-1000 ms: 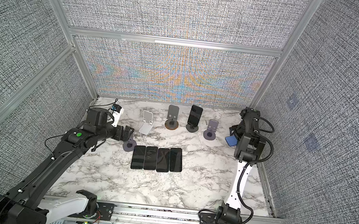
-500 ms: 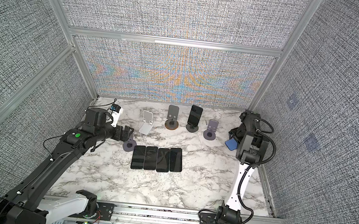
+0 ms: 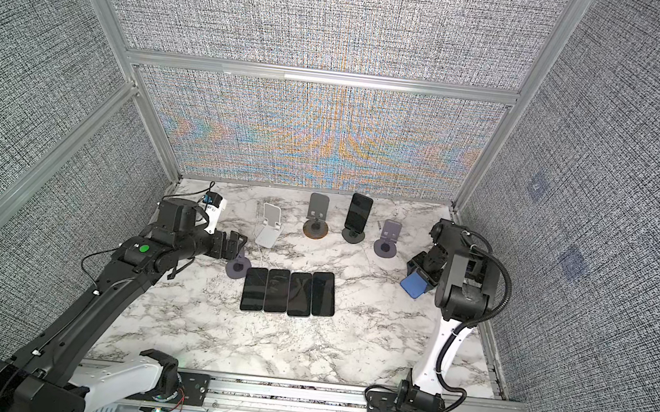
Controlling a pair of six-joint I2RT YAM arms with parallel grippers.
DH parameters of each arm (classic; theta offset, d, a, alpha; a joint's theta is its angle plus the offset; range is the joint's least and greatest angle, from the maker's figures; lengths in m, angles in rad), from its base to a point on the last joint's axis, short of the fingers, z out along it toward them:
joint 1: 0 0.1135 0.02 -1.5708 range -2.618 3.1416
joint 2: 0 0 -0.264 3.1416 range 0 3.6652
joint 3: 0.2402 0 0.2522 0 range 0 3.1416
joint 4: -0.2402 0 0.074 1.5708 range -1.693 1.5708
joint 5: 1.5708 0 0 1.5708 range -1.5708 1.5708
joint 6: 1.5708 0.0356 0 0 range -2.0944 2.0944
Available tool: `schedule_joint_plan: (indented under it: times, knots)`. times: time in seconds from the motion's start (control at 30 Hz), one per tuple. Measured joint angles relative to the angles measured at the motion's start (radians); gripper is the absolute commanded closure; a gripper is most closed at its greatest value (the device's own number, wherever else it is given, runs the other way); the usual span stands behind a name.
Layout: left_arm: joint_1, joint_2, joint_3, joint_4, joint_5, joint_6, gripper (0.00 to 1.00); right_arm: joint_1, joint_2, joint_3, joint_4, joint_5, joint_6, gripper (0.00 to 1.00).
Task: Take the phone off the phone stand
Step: 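Lift the blue phone and carry it toward the center while the left gripper reaches over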
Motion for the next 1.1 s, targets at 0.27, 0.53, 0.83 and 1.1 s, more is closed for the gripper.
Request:
schedule_joint_plan:
  times: [0.27,0.53,0.83,1.1]
  knots:
    - [-0.046,-0.051,-0.054,0.060,0.074,-0.106,0.01,0.118,-0.136,-0.180,0.061,-0.006,-0.034,0.33]
    - [-0.132,-0.003,-0.083,0.148,0.089,-0.209,0.01,0.222,-0.212,-0.291,0.100,0.031,-0.052,0.33]
    - [-0.197,0.062,-0.115,0.299,0.140,-0.335,0.01,0.302,-0.308,-0.390,0.177,-0.014,-0.089,0.34]
    - [-0.251,0.175,-0.177,0.540,0.254,-0.475,0.01,0.316,-0.380,-0.430,0.275,-0.174,-0.182,0.37]
